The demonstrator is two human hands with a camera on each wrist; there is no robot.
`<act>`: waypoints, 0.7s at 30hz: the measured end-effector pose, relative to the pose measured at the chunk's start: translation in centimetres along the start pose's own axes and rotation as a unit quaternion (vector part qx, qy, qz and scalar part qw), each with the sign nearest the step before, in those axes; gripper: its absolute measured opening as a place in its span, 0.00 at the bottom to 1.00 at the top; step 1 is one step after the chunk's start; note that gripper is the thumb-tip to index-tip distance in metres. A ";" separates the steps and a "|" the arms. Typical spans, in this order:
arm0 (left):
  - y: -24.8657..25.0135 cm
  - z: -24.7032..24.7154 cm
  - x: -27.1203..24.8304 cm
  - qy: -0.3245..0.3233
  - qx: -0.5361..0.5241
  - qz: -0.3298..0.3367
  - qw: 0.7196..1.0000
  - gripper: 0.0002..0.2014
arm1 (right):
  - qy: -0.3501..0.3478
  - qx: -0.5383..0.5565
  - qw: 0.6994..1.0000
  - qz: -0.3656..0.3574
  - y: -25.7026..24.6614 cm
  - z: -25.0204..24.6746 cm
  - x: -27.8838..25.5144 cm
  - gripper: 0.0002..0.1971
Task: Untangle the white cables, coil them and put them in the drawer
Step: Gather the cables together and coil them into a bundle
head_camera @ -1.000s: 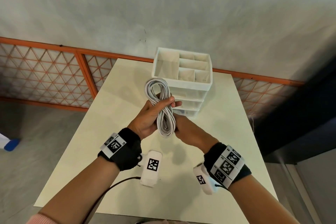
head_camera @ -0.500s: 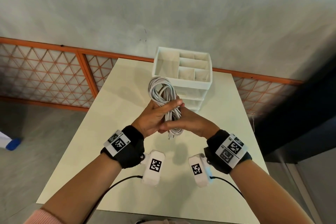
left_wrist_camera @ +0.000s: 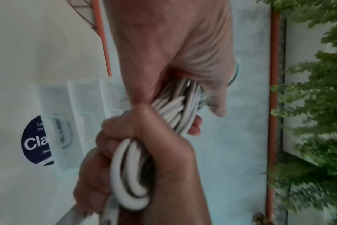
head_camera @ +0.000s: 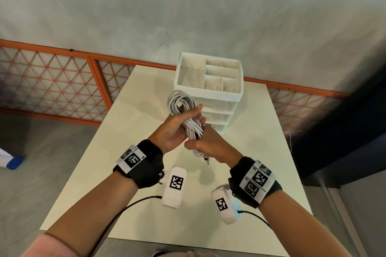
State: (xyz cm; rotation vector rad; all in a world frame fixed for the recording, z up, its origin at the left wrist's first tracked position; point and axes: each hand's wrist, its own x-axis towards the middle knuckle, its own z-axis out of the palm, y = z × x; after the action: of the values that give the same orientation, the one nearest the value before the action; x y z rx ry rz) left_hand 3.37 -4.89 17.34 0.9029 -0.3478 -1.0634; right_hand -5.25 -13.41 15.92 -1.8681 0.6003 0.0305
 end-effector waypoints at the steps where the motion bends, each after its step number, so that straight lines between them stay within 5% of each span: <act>1: 0.2 -0.2 -0.1 -0.011 -0.025 0.005 1.000 0.10 | -0.006 -0.002 1.000 0.008 -0.1 -0.3 0.0 0.08; 5: 0.7 -0.6 0.0 -0.043 -0.058 0.076 0.994 0.29 | -0.038 -0.014 0.999 0.006 -0.7 -1.0 -0.2 0.15; 12: 1.2 -0.2 0.6 0.035 -0.100 0.111 0.988 0.07 | -0.051 -0.052 0.997 -0.002 -0.1 -0.9 -0.4 0.17; 21: -0.4 0.7 1.6 0.164 -0.121 0.046 0.978 0.24 | -0.029 -0.128 0.991 -0.006 1.7 -0.6 -0.8 0.11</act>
State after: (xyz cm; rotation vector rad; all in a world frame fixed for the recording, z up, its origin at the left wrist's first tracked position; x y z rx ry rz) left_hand 3.44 -6.68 17.18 0.8178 0.0153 -0.8330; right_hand -6.82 -14.09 14.95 -2.1113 0.5661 0.1600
